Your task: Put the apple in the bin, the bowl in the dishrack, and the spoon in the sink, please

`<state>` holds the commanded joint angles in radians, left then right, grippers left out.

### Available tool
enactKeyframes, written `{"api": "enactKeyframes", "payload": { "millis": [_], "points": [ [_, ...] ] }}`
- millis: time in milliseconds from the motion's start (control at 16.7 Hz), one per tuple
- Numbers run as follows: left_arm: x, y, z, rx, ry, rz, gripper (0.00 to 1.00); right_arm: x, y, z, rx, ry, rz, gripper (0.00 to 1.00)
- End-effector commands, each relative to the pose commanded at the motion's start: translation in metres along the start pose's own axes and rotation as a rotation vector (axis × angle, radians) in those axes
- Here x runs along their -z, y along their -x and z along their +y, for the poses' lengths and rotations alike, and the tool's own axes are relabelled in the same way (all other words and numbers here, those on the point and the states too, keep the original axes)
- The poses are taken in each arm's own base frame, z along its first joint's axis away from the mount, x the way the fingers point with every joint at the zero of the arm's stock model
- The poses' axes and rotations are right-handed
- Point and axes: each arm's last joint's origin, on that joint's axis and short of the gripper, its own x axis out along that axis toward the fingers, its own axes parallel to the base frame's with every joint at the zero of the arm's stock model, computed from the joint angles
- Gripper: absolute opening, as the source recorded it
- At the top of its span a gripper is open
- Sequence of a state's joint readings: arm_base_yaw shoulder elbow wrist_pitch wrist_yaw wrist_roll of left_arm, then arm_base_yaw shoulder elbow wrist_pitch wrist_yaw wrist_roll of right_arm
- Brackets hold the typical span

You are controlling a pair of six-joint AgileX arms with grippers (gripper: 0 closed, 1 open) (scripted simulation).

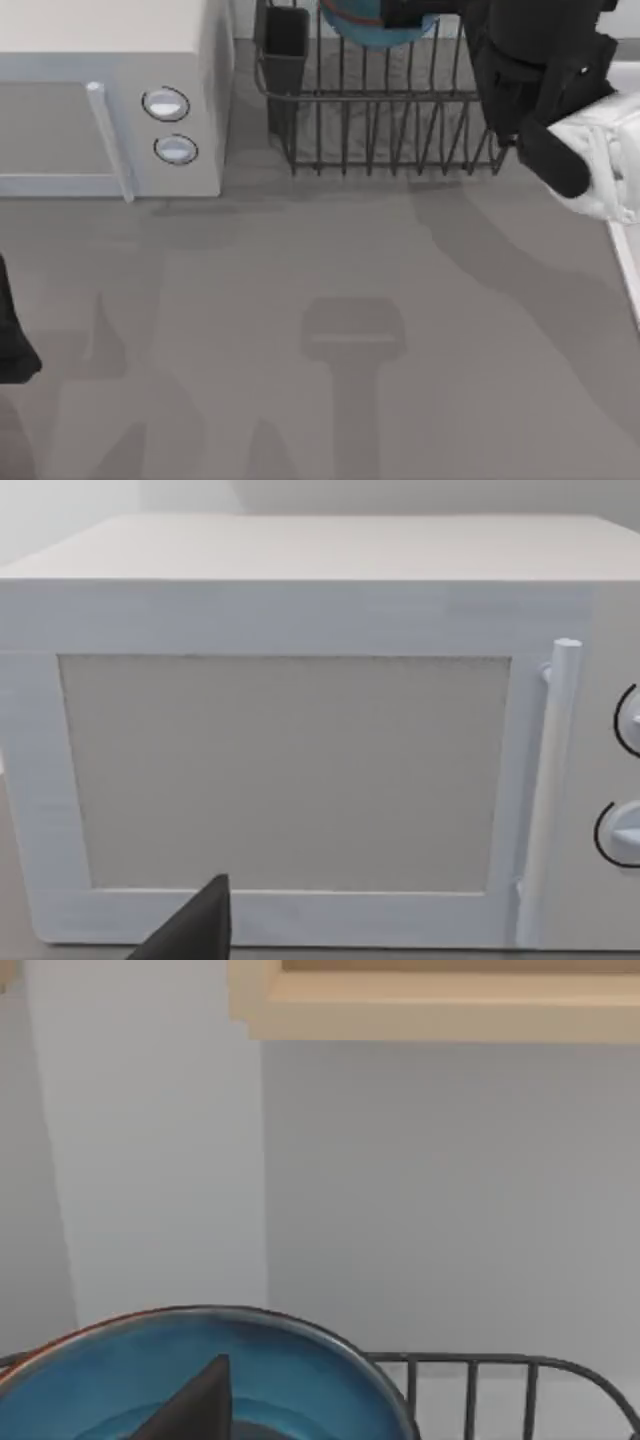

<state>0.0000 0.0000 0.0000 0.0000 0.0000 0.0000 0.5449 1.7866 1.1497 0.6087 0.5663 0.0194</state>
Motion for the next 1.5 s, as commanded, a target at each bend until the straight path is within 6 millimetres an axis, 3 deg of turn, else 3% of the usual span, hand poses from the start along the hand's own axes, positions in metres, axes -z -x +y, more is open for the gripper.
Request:
{"api": "enactKeyframes", "payload": {
  "millis": [180,420,600,780,960,1140,1500],
  "points": [
    [0.000,0.000,0.000,0.000,0.000,0.000,1.00,-0.028,0.039,-0.054,0.003,0.001,-0.003,1.00],
    [0.000,0.000,0.000,0.000,0.000,0.000,1.00,-0.042,0.122,-0.128,0.006,-0.002,-0.032,1.00],
    [0.000,0.000,0.000,0.000,0.000,0.000,1.00,-0.019,0.186,-0.167,0.006,-0.001,-0.053,1.00],
    [0.000,0.000,0.000,0.000,0.000,0.000,1.00,0.024,0.227,-0.188,0.004,0.002,-0.055,1.00],
    [0.000,0.000,0.000,0.000,0.000,0.000,1.00,0.067,0.244,-0.197,0.001,0.000,-0.038,1.00],
    [0.000,0.000,0.000,0.000,0.000,0.000,1.00,0.095,0.248,-0.201,-0.002,-0.006,-0.022,1.00],
    [0.000,0.000,0.000,0.000,0.000,0.000,1.00,0.103,0.249,-0.202,-0.002,-0.009,-0.016,1.00]
  ]
}}
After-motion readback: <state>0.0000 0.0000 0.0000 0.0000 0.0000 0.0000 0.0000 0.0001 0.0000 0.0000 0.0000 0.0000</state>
